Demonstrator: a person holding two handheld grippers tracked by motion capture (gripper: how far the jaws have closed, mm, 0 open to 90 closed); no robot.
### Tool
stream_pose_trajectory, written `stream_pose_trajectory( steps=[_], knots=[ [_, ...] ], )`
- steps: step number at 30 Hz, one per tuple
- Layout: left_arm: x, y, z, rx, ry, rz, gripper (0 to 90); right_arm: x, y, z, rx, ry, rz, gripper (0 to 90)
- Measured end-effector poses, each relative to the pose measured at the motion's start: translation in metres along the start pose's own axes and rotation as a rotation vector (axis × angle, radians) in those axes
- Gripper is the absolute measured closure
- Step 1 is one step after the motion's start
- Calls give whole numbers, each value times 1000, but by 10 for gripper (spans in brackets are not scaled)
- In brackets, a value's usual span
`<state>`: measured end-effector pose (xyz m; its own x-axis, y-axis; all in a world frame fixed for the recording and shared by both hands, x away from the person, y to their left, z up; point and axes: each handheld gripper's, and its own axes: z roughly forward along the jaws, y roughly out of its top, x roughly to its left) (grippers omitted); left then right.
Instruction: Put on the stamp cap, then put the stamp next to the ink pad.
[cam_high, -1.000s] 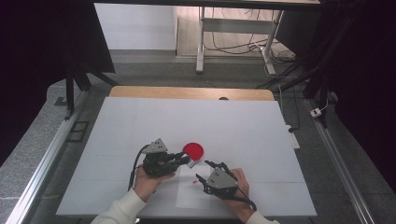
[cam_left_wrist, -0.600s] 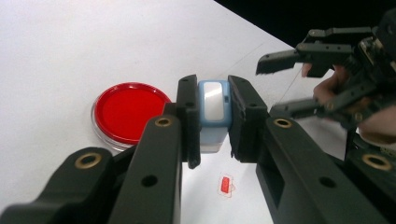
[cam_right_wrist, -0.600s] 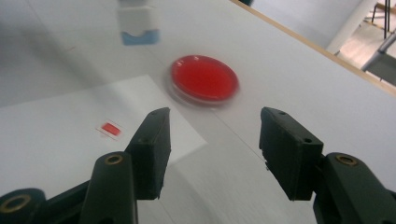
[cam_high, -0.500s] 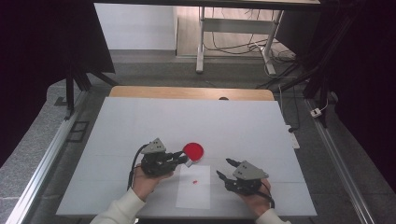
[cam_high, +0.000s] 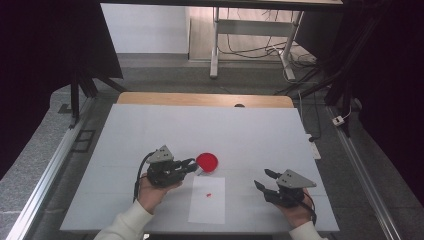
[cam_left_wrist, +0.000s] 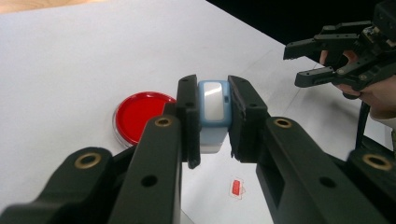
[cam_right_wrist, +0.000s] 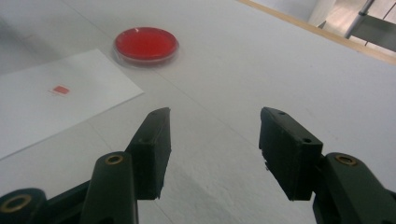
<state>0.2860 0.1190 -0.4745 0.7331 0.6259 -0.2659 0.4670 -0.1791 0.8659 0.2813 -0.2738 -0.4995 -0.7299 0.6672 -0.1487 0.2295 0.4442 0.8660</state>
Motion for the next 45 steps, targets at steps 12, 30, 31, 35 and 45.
stream_pose_trajectory(
  steps=[12, 30, 31, 35, 45],
  knots=[
    [6, 2, -3, 4, 49, 29, 755, -14, -5, -3, 25, -10, 17, 434],
    [17, 2, 6, 48, 149, 84, 754, -15, -6, -1, 41, -15, 4, 437],
    [17, 2, 7, 51, 157, 89, 754, -15, -6, -1, 41, -16, 5, 437],
    [20, 1, 10, 61, 192, 106, 755, -15, -7, 0, 46, -17, 1, 434],
    [31, -5, 23, 98, 239, 107, 755, -15, -8, 3, 65, -15, -1, 432]
  ],
)
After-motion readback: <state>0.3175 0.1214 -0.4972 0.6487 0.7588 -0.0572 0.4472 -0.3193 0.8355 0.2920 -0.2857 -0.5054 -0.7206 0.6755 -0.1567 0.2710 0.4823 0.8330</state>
